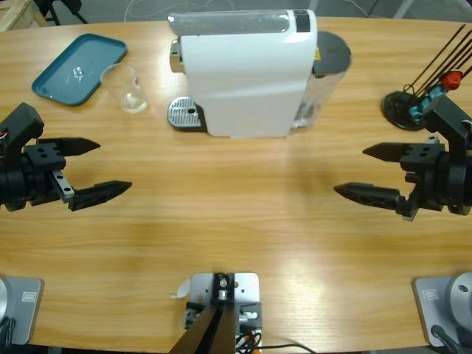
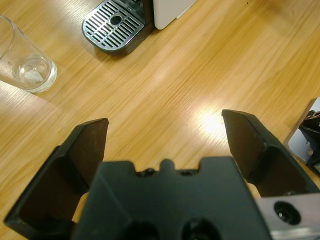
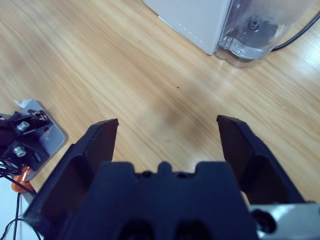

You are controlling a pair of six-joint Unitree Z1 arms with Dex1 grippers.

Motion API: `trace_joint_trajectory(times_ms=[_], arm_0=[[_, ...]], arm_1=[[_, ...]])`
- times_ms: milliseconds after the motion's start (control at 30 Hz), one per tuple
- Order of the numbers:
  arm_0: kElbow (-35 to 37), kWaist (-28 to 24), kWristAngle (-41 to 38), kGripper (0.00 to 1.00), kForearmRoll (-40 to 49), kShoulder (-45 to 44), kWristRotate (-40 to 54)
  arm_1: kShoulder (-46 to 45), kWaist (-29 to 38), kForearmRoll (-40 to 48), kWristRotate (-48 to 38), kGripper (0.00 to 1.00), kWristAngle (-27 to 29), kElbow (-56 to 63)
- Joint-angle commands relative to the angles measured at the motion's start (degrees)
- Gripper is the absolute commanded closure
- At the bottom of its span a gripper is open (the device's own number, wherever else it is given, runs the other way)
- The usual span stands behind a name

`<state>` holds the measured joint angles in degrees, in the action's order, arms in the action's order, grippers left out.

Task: Pour coffee

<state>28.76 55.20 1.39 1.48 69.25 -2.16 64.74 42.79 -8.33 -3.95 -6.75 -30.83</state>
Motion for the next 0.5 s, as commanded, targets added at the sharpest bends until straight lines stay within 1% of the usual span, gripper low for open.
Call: trace_joint_trajectory(times_ms=[33,500], arm_0=[[-1.9,0.7,-0.24,0.0,-0.52,-1.31,0.26],[-1.96,0.7,-0.16,0.0,-0.96,-1.91,-0.12]], arm_1=[[1.17,0.65,0.24,-0.27,0.15,0.07,0.44],[1.61,0.66,0.42,-0.27,0.15,0.07,0.42]])
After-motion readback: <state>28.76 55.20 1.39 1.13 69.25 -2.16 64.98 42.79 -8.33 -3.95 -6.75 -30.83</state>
